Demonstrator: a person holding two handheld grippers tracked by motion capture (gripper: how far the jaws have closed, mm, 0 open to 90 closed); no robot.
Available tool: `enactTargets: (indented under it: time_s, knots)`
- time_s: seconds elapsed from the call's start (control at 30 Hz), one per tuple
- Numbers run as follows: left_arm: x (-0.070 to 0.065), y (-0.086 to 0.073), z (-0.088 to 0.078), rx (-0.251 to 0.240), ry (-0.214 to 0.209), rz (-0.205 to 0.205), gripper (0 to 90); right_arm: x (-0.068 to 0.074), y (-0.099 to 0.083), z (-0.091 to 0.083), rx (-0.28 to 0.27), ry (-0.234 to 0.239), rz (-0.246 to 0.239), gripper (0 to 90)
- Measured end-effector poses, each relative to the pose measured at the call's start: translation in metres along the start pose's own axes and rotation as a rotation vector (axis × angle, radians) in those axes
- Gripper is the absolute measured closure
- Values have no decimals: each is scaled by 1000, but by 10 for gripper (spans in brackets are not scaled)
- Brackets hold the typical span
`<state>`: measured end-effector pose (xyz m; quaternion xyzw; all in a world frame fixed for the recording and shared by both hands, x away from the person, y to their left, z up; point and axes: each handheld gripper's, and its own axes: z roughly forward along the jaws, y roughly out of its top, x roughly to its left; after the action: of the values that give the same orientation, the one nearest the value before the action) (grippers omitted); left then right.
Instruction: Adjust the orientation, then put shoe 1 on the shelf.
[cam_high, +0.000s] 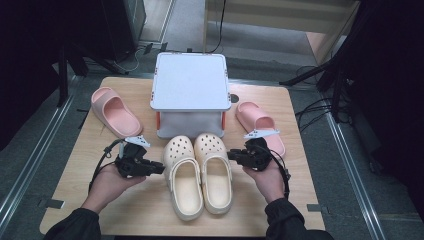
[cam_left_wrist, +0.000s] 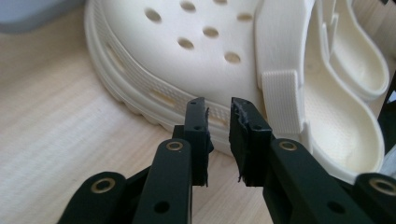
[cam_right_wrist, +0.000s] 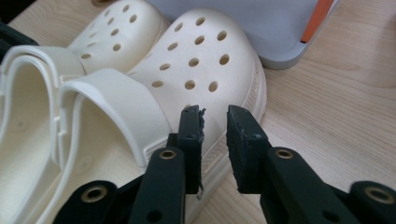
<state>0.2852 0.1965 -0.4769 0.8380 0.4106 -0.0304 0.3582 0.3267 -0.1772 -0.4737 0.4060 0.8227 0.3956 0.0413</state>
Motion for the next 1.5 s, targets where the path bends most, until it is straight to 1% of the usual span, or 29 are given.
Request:
enactTargets:
  time_s: [0.03,0.1,0.17,0.23,0.27,0.33,0.37,0.43,0.47,0.53,0.7,0.73,0.8,0.87,1.0,1.03,1.13,1.23,1.27,1.4,1.43,1.5]
  knots:
    - [1,2,-2,-4,-3,-3,773,0,0,-3,-8,5,4,746]
    - [3,9,-7,-13,-29,-10,768,2,0,-7,-17,5,8,738]
    - [1,17,-13,-19,-20,14,761,5,-1,-10,-26,14,4,716]
    - [0,27,-19,-37,-22,20,757,9,-1,-13,-30,17,9,708]
    - [0,30,-20,-36,-22,27,757,10,-2,-15,-28,14,10,707]
    - [0,38,-23,-45,-7,41,757,13,-3,-18,-28,11,12,701]
    - [1,40,-24,-51,-5,41,757,14,-3,-21,-33,14,13,697]
    - [3,48,-27,-59,2,44,757,18,-5,-25,-40,14,14,687]
    - [5,52,-29,-63,-7,40,759,19,-6,-27,-42,14,16,679]
    - [8,61,-32,-69,4,48,777,22,-6,-31,-35,16,33,642]
    - [18,77,-39,-57,14,58,797,28,-7,-38,-44,23,31,636]
    - [21,81,-39,-54,6,55,797,30,-8,-39,-43,26,31,630]
    - [25,84,-40,-59,7,51,800,33,-10,-38,-37,25,18,624]
    - [28,89,-42,-60,1,57,805,35,-12,-37,-34,24,12,624]
    - [31,100,-49,-73,-16,60,820,42,-15,-37,-33,29,5,625]
    - [31,102,-51,-72,-14,62,830,44,-16,-37,-33,29,3,624]
    - [32,115,-59,-86,-2,58,856,51,-18,-35,-28,32,-17,618]
    - [34,126,-64,-105,15,68,858,59,-20,-33,-23,35,-36,609]
    - [35,130,-66,-107,27,68,858,62,-20,-33,-19,37,-42,607]
    - [41,140,-68,-124,50,62,857,69,-22,-28,-12,38,-61,589]
    - [43,142,-68,-124,50,63,857,71,-23,-27,-5,43,-60,587]
    - [46,145,-66,-118,64,67,858,74,-25,-24,1,43,-57,581]
